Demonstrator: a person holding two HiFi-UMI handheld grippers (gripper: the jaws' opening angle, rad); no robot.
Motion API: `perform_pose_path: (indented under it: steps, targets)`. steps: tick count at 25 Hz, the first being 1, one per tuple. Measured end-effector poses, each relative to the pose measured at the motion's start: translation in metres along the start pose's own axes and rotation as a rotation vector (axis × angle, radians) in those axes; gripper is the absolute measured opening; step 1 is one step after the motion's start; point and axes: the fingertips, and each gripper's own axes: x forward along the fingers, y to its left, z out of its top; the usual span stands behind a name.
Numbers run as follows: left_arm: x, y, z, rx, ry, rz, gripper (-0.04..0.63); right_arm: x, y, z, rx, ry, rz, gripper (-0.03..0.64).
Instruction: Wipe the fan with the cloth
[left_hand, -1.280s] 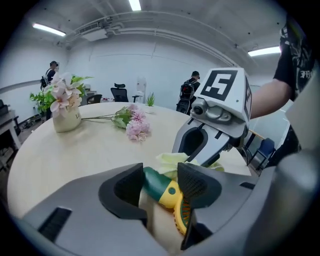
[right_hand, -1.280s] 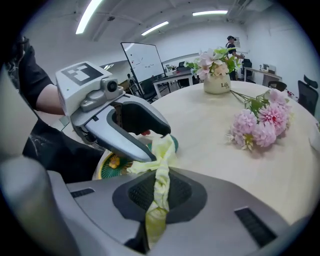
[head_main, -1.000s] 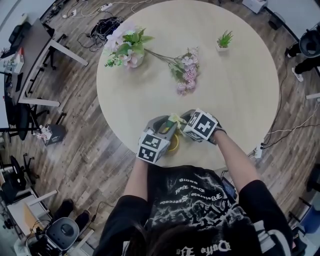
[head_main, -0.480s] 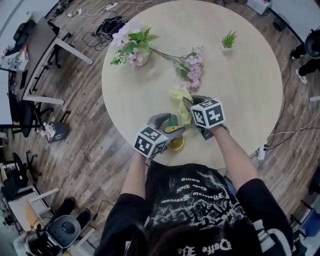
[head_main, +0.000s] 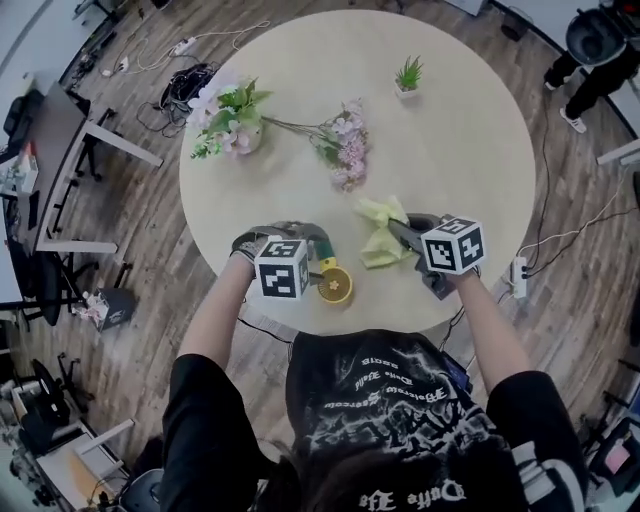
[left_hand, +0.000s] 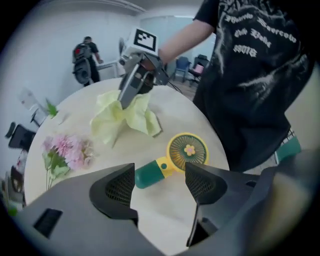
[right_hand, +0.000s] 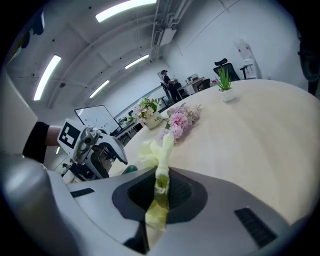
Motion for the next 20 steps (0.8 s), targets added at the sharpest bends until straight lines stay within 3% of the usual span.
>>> perform_pose_path:
  steps: [2, 7, 12, 14, 17, 18, 20]
  targets:
    - [0.007, -0.008, -0.004, 0.133, 0.054, -0.083, 0.336, -0.007, 0.009, -0.013, 0.039, -0.023, -0.004, 0.032]
    - [0.011, -0.017, 0.003, 0.393, 0.099, -0.233, 0.328, -0.022, 0.033, -0.034, 0.168, -0.119, -0.062, 0.032]
    - [0.009, -0.016, -0.011, 0.534, 0.197, -0.305, 0.325, -0.029, 0.058, -0.052, 0.199, -0.141, -0.116, 0.032]
    - [0.023, -0.019, -0.013, 0.556, 0.196, -0.305, 0.325, -0.032, 0.063, -0.058, 0.214, -0.159, -0.151, 0.032]
    - [0.045, -0.023, -0.007, 0.510, 0.155, -0.249, 0.305, -0.037, 0.070, -0.066, 0.231, -0.179, -0.185, 0.032]
    - [0.050, -0.023, -0.006, 0.497, 0.141, -0.226, 0.258, -0.038, 0.071, -0.069, 0.241, -0.190, -0.194, 0.032]
    - [0.051, -0.023, -0.006, 0.473, 0.103, -0.200, 0.256, -0.040, 0.073, -0.071, 0.264, -0.217, -0.208, 0.032]
